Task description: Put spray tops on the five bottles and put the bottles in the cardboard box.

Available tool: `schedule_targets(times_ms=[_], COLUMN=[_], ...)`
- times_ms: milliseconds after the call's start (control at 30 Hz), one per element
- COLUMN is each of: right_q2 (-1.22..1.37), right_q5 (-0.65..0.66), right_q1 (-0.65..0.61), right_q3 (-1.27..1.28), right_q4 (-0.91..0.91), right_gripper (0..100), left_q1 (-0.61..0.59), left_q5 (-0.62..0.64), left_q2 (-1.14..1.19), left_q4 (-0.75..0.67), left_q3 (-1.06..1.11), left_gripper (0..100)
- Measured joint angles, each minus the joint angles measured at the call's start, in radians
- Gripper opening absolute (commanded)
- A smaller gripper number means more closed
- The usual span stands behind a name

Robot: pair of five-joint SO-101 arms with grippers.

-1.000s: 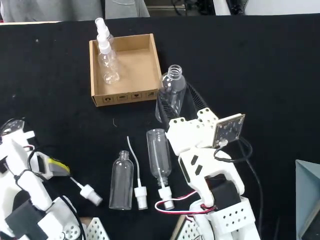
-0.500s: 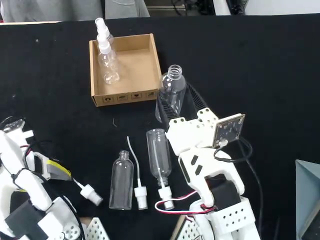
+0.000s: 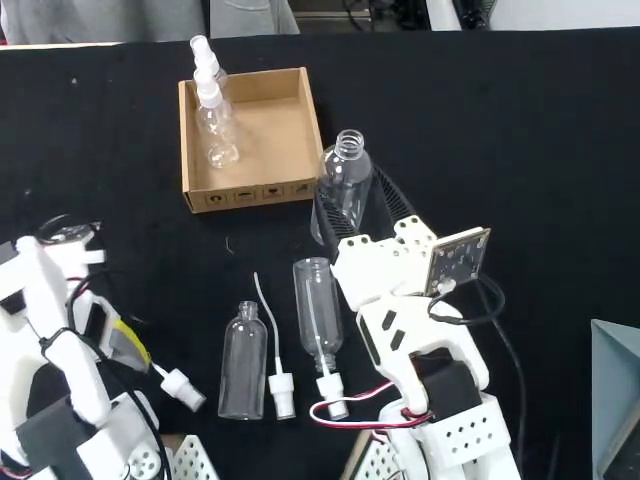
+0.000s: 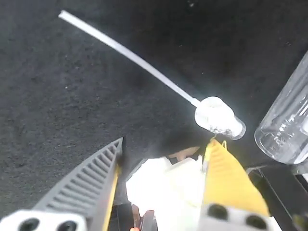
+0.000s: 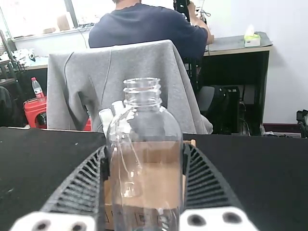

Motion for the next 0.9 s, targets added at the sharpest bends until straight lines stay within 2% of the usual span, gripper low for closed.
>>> schedule_targets(times_ms=[200, 533, 733, 900], right_q2=[0.000, 0.000, 0.000, 0.000], right_q5=[0.000, 0.000, 0.000, 0.000], right_q1=[0.000, 0.000, 0.000, 0.000], right_q3=[0.000, 0.000, 0.000, 0.000], right_q4=[0.000, 0.000, 0.000, 0.000], right_gripper=[5.7, 5.7, 5.7, 5.7], left_q1=[0.074, 0.235, 0.275, 0.307], left_q5=[0.000, -0.012, -0.020, -0.107], left_q2=[-0.003, -0.287, -0.316, -0.316], left_q4=[0.048, 0.068, 0.068, 0.068], left_q3=[0.000, 0.032, 0.034, 0.034], left_gripper=[25, 25, 25, 25])
